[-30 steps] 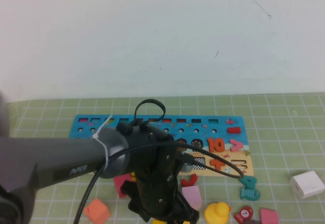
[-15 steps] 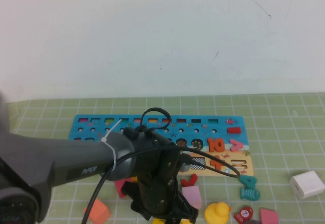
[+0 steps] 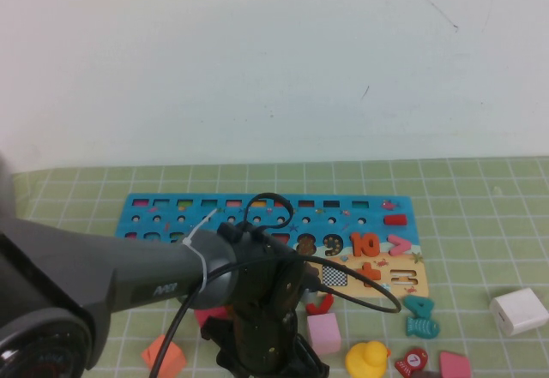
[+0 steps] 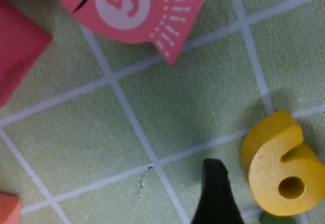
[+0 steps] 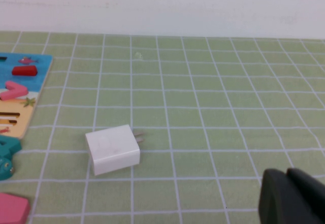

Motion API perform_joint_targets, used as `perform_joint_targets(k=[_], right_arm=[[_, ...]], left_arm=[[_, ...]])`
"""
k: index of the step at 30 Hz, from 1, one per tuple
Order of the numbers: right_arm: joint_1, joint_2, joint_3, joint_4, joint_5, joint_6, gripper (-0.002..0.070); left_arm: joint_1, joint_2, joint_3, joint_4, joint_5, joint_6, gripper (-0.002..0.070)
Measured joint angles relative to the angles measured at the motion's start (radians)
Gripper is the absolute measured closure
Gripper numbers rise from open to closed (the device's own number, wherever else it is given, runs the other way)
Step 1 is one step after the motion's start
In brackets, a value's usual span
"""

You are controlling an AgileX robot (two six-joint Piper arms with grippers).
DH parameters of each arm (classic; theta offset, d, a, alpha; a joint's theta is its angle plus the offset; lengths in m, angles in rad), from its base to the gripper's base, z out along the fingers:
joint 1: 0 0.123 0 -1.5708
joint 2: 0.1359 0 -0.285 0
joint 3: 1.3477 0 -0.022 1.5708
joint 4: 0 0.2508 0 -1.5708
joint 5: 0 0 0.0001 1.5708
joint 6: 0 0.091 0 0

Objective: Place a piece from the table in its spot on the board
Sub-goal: Pick up the "number 6"

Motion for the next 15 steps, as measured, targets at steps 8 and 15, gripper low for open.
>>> perform_joint_targets(k=[8, 15], right_arm=[[0.0, 0.0, 0.0, 0.0, 0.0, 0.0, 0.0678], [0.0, 0.0, 0.0, 0.0, 0.0, 0.0, 0.0678]], left_arm=[[0.0, 0.001, 0.0, 0.003, -0.004, -0.002, 0.0257], [0.0, 0.001, 0.0, 0.003, -0.004, -0.002, 0.0321]])
